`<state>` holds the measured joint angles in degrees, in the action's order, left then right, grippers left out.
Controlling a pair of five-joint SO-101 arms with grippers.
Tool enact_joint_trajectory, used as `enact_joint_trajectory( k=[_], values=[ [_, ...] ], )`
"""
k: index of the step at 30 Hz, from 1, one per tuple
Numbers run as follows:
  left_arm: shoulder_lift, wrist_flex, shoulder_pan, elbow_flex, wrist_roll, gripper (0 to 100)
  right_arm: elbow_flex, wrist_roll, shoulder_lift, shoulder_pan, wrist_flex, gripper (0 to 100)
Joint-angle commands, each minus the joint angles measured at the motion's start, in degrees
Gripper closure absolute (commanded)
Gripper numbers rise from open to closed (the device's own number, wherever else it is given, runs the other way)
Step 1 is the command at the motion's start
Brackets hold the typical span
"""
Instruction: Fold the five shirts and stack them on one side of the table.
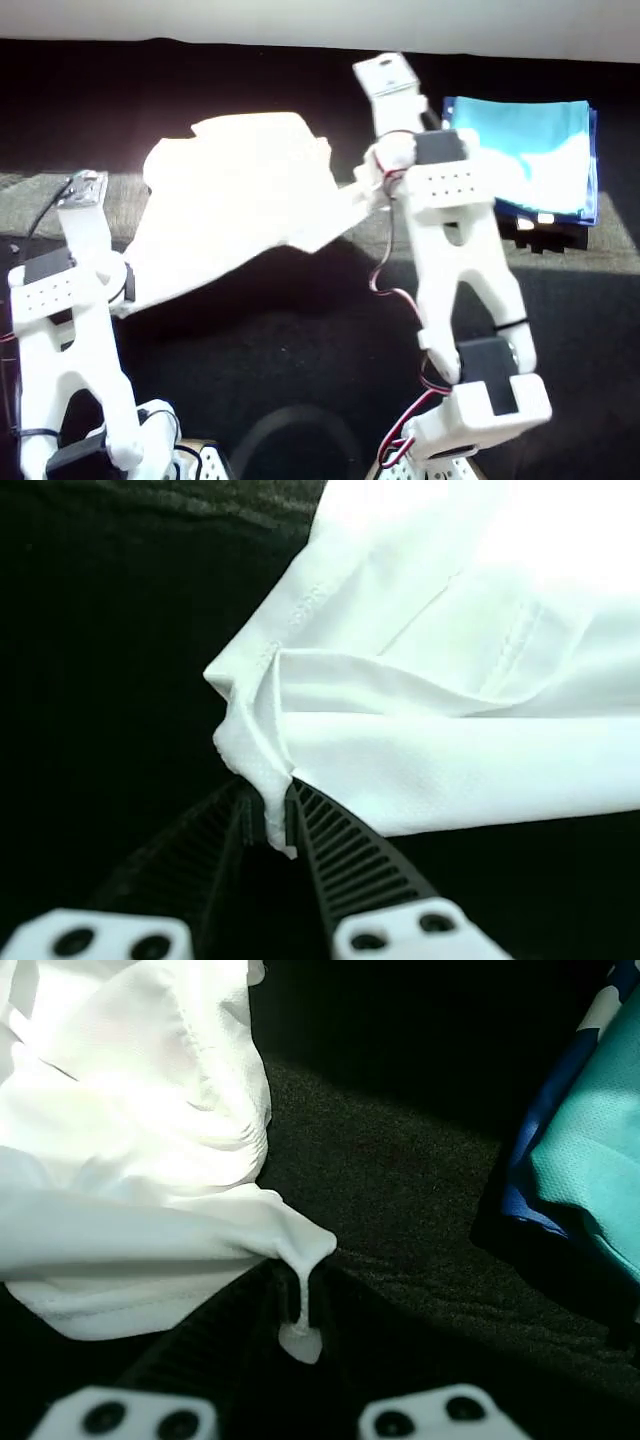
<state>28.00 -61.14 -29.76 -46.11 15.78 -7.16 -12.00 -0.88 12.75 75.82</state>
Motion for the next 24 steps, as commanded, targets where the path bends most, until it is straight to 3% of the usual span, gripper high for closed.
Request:
enact_joint_trajectory(
  k=[1, 7, 14, 20, 24],
  values=[
    [0.40, -6.07, 0.75, 8.13, -6.51, 99, -0.22, -0.53, 7.52, -3.21, 0.31, 99.2],
    [0.22, -11.34, 5.93, 3.74, -8.00, 99, 5.14, -0.26, 10.51, -2.15, 2.51, 99.2],
    [0.22, -12.04, 8.57, -3.21, 2.81, 97, 14.11, -0.18, 10.86, -4.44, 2.51, 99.2],
    [0.40, -18.81, 8.57, -2.07, 17.41, 79, 19.47, -0.18, 19.74, -9.01, 0.13, 99.2],
    [0.75, -25.23, 8.75, 3.56, 25.67, 78, 25.71, -0.53, 26.95, -9.54, -2.95, 99.2]
  ],
)
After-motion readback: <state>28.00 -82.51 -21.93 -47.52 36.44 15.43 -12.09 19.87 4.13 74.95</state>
